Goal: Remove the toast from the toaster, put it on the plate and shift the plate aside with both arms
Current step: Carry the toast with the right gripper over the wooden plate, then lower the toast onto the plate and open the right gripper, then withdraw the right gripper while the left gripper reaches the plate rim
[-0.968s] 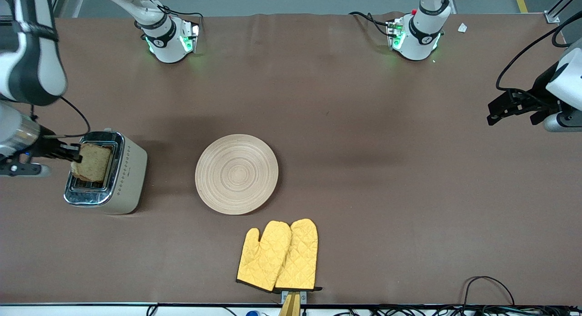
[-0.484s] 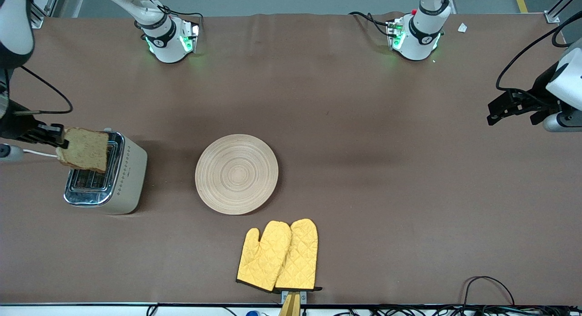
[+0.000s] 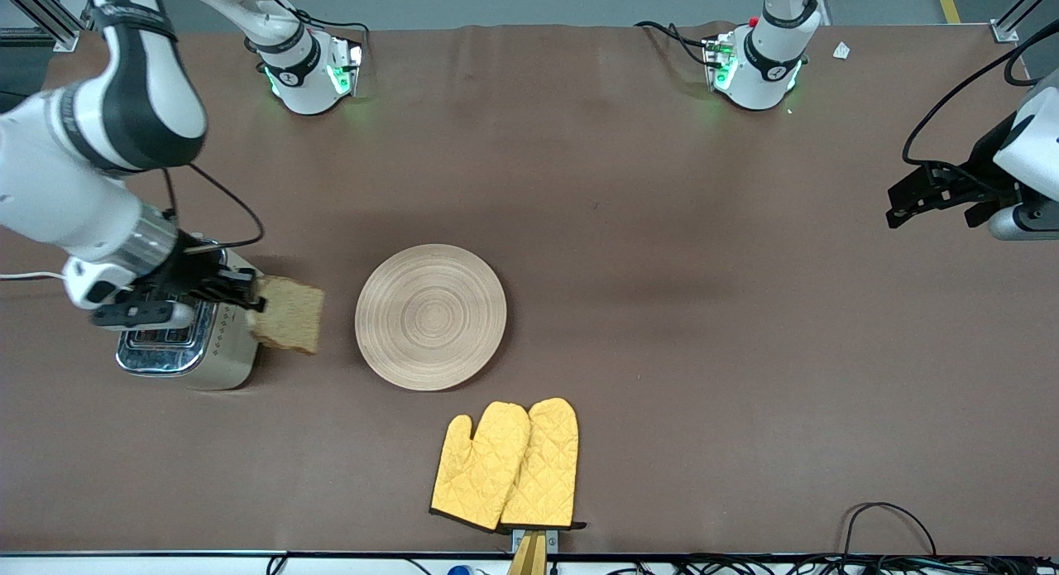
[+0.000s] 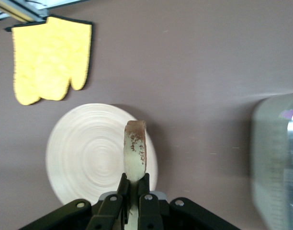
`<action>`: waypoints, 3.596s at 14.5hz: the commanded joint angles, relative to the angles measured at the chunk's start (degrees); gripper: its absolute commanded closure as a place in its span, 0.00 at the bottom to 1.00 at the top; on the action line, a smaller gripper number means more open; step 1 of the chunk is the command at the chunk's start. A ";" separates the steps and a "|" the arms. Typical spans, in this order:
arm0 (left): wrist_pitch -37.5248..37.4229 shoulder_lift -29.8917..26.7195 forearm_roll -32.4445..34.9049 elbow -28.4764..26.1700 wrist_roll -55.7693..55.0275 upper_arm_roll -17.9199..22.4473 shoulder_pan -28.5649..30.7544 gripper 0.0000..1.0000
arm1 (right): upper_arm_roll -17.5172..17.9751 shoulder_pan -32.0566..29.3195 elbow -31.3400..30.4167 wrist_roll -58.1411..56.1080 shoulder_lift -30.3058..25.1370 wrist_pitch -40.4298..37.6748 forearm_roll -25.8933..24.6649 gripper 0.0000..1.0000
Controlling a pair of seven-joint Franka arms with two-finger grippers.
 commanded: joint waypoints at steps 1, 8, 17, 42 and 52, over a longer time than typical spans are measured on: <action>-0.22 0.10 0.33 0.83 -0.32 0.01 -0.11 0.00 | 5.00 1.14 -6.80 5.93 -1.02 8.25 3.48 1.00; -0.22 0.10 0.33 0.83 -0.32 0.01 -0.02 0.00 | 11.17 3.69 -15.52 0.34 2.59 23.23 22.29 1.00; -0.31 0.54 0.24 0.66 -0.23 -0.08 -0.11 0.00 | 7.31 2.29 -16.57 -11.08 3.29 20.60 22.29 1.00; -1.19 1.50 -8.33 -2.15 -0.23 -0.34 -0.63 0.00 | 2.33 2.02 -16.58 -15.05 4.61 21.04 13.05 0.00; 25.91 24.76 -39.01 -4.00 -4.54 -3.24 -17.05 0.00 | -13.52 0.79 3.81 -13.12 -3.46 -15.87 -9.57 0.00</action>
